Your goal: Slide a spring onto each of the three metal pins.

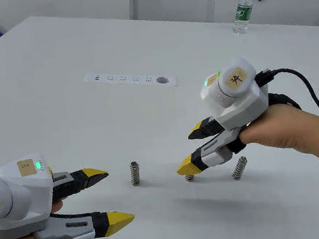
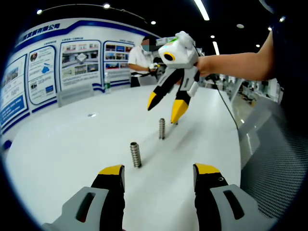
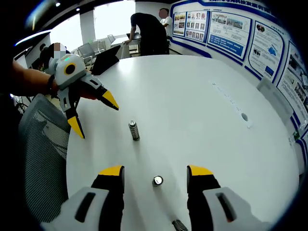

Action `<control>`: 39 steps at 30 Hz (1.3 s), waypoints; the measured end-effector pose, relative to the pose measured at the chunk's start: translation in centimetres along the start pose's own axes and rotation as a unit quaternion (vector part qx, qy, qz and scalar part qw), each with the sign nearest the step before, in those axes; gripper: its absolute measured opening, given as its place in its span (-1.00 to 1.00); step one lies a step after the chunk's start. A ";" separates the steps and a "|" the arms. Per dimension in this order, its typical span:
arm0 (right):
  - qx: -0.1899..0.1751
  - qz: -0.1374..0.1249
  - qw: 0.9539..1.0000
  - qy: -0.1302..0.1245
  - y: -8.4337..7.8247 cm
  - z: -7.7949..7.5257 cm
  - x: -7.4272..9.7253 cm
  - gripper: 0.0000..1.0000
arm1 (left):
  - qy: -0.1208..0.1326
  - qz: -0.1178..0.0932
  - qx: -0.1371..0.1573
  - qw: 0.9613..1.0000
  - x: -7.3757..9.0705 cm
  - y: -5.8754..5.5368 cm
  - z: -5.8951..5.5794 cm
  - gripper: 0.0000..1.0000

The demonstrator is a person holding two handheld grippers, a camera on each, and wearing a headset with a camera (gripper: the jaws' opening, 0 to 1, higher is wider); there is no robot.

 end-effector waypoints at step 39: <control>-0.071 -0.107 0.988 -0.089 -7.2 -0.7 5.8 0.30 | 0.008 -0.006 0.004 1.000 -0.4 0.6 -0.1 0.30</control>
Point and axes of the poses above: the centre of the closed fingertips' face, and the gripper's own axes: x roughly backward along the fingers, z roughly to its left, y roughly out of its top, the point moved 7 cm from there along x, roughly backward along the fingers, and after that the axes turned 3 degrees about -z, right-handed, at the moved point
